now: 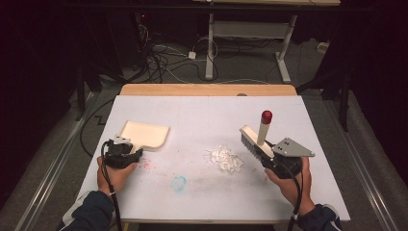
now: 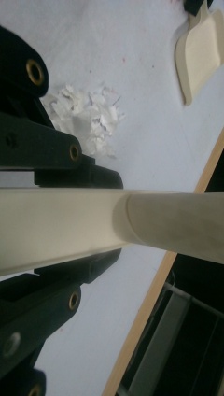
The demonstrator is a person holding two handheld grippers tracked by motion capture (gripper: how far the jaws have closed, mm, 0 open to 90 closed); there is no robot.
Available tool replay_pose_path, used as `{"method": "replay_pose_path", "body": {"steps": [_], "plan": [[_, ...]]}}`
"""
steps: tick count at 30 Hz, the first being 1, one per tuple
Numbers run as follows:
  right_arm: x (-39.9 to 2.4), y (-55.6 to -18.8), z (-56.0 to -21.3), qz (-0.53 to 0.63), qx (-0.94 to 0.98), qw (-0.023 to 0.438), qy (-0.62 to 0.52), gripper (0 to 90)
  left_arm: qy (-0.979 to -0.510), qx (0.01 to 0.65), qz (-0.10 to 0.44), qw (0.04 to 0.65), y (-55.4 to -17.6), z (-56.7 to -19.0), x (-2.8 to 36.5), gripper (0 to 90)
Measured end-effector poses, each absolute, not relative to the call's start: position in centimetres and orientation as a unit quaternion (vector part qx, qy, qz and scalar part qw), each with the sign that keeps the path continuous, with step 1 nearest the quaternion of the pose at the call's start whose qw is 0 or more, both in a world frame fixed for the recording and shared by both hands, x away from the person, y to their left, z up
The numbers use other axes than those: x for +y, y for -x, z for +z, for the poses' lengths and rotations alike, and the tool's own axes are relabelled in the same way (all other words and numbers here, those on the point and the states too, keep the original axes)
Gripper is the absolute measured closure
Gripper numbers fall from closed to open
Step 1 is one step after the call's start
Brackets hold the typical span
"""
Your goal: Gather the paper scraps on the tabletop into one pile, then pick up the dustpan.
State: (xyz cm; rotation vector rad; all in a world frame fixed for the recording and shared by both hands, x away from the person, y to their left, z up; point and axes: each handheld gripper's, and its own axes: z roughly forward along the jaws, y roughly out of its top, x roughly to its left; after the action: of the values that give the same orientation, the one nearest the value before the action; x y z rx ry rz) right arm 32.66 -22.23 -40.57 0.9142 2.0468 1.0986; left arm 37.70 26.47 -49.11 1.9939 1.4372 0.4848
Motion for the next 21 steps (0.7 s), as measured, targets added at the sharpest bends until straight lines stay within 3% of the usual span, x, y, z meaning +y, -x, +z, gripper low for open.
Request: {"method": "replay_pose_path", "body": {"steps": [6,21], "plan": [[-22.3,-32.7,-40.8,0.416,0.778,0.311,-0.353,67.4,-0.759,0.544,0.186,0.305,-37.8,-49.0,26.2,63.2],[-22.4,-33.2,-41.3,0.409,0.779,0.316,-0.354,67.5,-0.785,0.512,0.199,0.285,-37.4,-47.5,26.0,63.9]]}}
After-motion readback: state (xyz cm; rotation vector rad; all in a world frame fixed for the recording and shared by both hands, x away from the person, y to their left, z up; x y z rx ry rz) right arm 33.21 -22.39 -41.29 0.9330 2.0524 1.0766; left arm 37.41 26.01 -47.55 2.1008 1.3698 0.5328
